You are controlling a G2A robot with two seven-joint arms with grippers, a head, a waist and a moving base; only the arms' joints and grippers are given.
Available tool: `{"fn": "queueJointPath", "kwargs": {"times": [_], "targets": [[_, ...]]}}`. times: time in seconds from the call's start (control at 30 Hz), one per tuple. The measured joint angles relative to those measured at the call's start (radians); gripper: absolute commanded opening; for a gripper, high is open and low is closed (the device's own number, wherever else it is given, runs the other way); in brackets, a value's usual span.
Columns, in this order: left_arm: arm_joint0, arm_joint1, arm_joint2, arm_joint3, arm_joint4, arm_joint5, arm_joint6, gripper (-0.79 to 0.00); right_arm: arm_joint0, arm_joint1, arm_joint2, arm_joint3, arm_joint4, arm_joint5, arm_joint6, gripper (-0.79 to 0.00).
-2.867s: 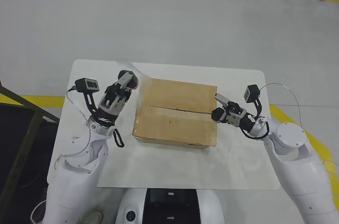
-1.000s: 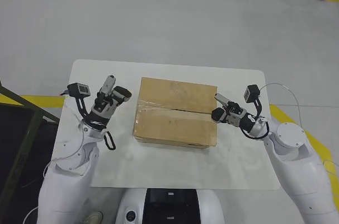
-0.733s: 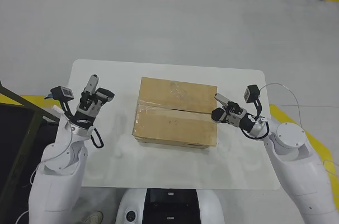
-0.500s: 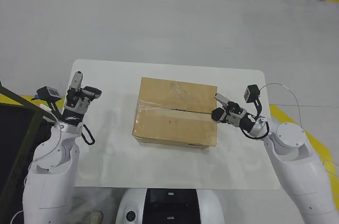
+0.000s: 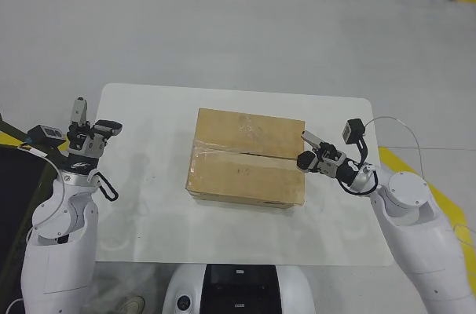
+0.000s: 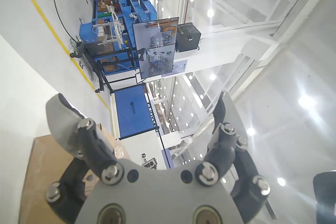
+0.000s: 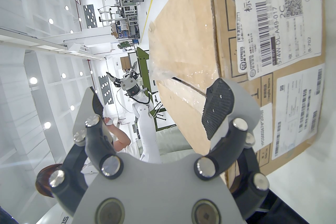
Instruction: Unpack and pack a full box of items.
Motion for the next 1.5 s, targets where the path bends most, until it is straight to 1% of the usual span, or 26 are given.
{"fn": "queueJointPath", "kwargs": {"times": [1.0,1.2,1.5], "targets": [[0.000,0.000,0.000,0.000,0.000,0.000,0.000,0.000,0.000,0.000,0.000,0.000,0.000,0.000,0.000,0.000],[0.000,0.000,0.000,0.000,0.000,0.000,0.000,0.000,0.026,-0.012,-0.050,-0.044,0.014,-0.021,-0.025,0.000],[0.000,0.000,0.000,0.000,0.000,0.000,0.000,0.000,0.092,-0.026,-0.118,-0.090,-0.028,-0.043,-0.034,0.000]]}}
